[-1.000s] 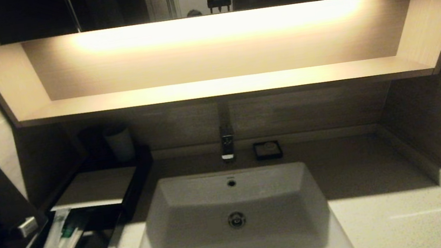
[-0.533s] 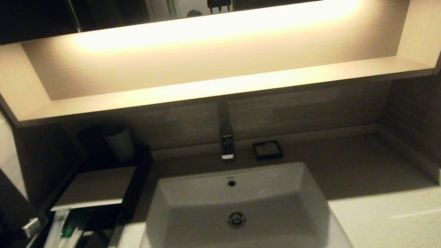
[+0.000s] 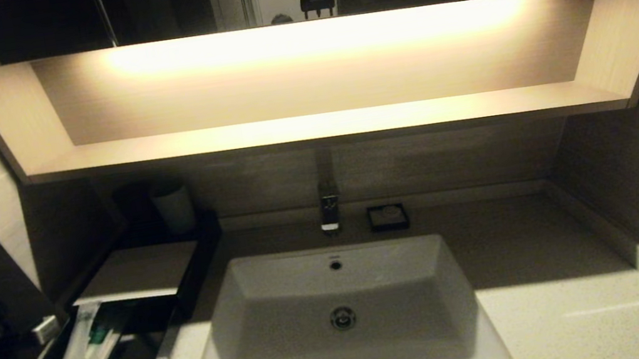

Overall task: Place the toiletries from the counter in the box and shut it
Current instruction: Place the bathroom toiletry into the drawer

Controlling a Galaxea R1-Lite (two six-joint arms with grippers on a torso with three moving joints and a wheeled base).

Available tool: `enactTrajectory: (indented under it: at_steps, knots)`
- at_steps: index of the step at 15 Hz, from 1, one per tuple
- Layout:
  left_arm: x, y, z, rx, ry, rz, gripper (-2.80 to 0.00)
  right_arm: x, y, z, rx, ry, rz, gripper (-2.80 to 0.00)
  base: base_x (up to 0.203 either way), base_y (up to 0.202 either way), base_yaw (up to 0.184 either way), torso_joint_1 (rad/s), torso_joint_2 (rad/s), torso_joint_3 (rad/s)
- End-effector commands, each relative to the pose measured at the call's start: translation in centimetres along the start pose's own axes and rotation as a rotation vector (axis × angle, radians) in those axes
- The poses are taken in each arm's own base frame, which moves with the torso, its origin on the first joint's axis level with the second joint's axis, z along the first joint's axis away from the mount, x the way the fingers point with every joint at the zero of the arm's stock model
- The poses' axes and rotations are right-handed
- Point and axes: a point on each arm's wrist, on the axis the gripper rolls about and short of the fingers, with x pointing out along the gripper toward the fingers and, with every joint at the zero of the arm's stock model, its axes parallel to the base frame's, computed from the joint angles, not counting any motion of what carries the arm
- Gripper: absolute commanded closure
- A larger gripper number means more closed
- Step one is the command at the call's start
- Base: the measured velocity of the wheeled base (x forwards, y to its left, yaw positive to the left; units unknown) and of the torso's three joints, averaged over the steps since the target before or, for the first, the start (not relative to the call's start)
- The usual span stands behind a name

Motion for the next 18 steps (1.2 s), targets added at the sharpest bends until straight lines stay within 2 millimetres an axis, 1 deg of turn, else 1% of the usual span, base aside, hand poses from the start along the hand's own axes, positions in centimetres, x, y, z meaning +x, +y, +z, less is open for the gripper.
enactTrajectory:
  at_steps: [1,5,7,11,15,18]
  knots:
    - [-0.1,0.0,0.0,0.0,-0.002,-0.001,0.0,0.0,0.0,0.0,0.0,0.0,0.0,0.0,0.0,0.0,0.0,0.0,0.0,0.0]
    - [-0.7,-0.1,0.0,0.001,-0.021,0.007,0.0,0.0,0.0,0.0,0.0,0.0,0.0,0.0,0.0,0.0,0.0,0.0,0.0,0.0]
    - [-1.5,-0.2,0.1,0.004,-0.045,0.015,0.0,0.0,0.0,0.0,0.0,0.0,0.0,0.0,0.0,0.0,0.0,0.0,0.0,0.0]
    - [-3.9,-0.5,0.3,0.014,-0.116,0.042,0.0,0.0,0.0,0.0,0.0,0.0,0.0,0.0,0.0,0.0,0.0,0.0,0.0,0.0]
    - [-6.5,-0.6,1.1,0.001,-0.055,0.023,0.0,0.0,0.0,0.0,0.0,0.0,0.0,0.0,0.0,0.0,0.0,0.0,0.0,0.0]
    - [-8.5,-0.5,1.9,-0.02,0.059,-0.008,0.0,0.0,0.0,0.0,0.0,0.0,0.0,0.0,0.0,0.0,0.0,0.0,0.0,0.0]
